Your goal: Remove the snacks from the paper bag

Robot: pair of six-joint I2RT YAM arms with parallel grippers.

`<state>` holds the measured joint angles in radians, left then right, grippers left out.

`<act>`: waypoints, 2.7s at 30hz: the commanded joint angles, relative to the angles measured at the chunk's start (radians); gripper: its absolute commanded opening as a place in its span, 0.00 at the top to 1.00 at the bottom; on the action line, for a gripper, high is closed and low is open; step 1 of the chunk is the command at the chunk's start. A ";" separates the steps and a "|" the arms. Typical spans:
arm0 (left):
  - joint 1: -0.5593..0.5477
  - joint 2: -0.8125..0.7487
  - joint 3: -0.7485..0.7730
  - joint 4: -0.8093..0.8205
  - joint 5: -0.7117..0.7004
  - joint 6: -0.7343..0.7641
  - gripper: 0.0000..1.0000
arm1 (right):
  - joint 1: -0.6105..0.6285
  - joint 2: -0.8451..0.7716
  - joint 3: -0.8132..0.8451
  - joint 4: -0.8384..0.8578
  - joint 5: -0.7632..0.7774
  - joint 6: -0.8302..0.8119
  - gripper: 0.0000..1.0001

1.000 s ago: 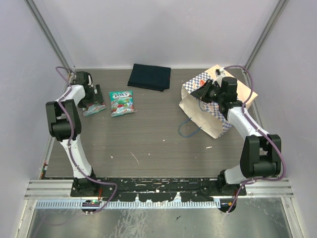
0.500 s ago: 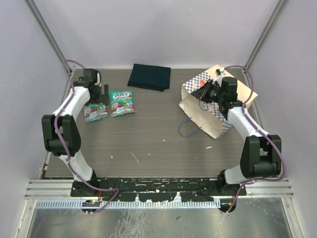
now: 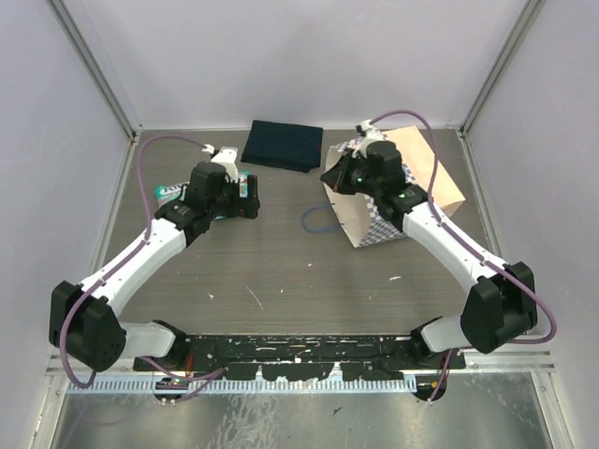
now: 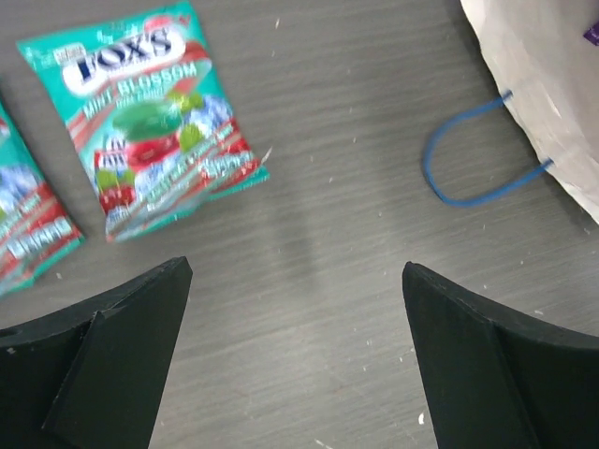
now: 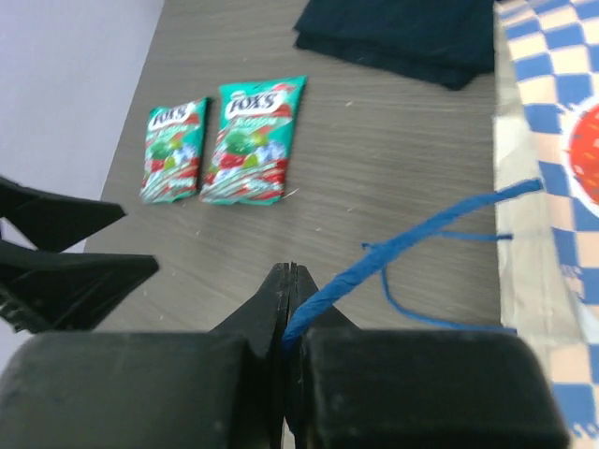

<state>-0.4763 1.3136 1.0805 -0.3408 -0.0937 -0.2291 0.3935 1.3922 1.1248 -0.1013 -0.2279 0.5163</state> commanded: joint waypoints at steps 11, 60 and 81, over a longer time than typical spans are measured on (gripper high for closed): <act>0.005 -0.368 -0.173 0.084 -0.067 -0.109 0.02 | 0.209 0.064 0.086 0.011 0.117 -0.052 0.99; -0.304 0.988 0.299 1.340 0.333 -0.010 0.02 | -0.243 -0.048 0.042 -0.098 -0.119 -0.112 0.99; -0.427 1.242 0.491 1.581 -0.024 -0.322 0.02 | -0.225 -0.039 0.039 -0.084 -0.148 -0.093 0.99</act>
<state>-0.8677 2.5397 1.5021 1.1767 -0.0639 -0.5312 0.1566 1.3724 1.1297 -0.2211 -0.3557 0.4183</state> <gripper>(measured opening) 0.980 0.045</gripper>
